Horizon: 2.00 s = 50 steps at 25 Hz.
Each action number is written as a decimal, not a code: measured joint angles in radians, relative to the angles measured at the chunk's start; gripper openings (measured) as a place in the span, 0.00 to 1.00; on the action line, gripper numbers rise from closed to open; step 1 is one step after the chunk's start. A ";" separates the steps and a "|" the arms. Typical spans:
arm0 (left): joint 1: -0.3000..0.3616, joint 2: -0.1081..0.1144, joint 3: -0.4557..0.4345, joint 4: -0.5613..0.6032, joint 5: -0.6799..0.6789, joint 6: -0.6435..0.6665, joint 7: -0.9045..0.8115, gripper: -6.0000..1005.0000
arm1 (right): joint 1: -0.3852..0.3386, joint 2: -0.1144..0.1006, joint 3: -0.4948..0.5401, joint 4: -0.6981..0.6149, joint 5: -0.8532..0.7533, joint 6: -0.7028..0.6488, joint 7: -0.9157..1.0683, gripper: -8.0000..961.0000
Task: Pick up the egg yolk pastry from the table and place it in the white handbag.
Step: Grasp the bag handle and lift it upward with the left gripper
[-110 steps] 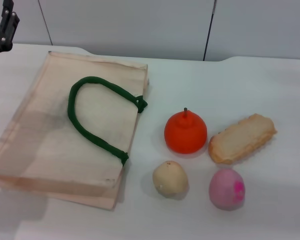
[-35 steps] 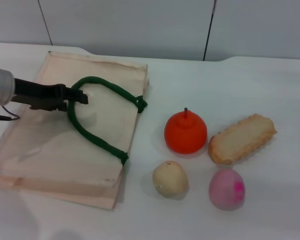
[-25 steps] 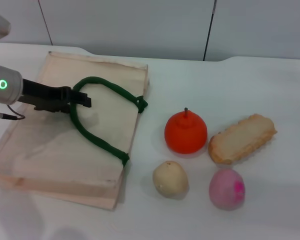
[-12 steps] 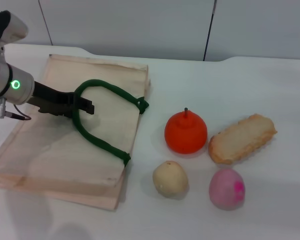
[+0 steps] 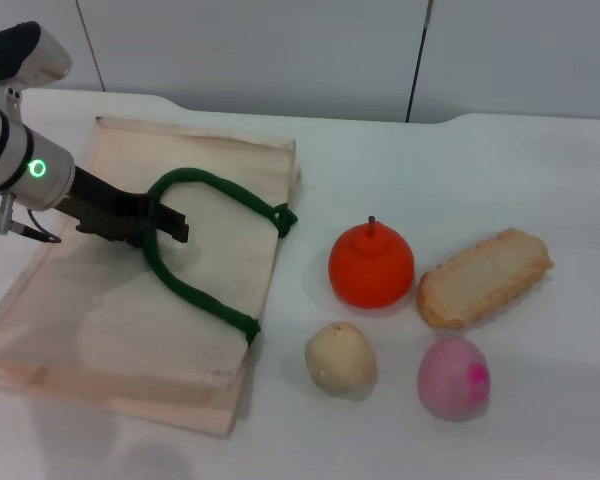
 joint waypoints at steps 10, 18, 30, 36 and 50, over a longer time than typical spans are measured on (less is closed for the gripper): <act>0.010 0.006 0.001 -0.046 0.007 0.098 -0.003 0.76 | -0.003 -0.001 0.000 0.000 0.000 0.000 0.000 0.91; 0.016 -0.002 0.001 -0.129 0.009 0.159 0.004 0.76 | -0.004 -0.001 -0.001 0.000 -0.002 -0.021 -0.003 0.91; 0.049 -0.004 0.000 -0.267 -0.139 0.285 0.074 0.75 | -0.004 -0.001 -0.001 0.000 -0.002 -0.026 -0.004 0.91; 0.043 -0.004 0.000 -0.246 -0.117 0.266 0.076 0.75 | -0.003 -0.001 0.000 -0.003 0.000 -0.026 -0.003 0.91; 0.009 0.006 0.000 -0.065 0.000 0.092 0.018 0.75 | 0.005 0.000 0.000 -0.003 0.000 -0.026 -0.001 0.91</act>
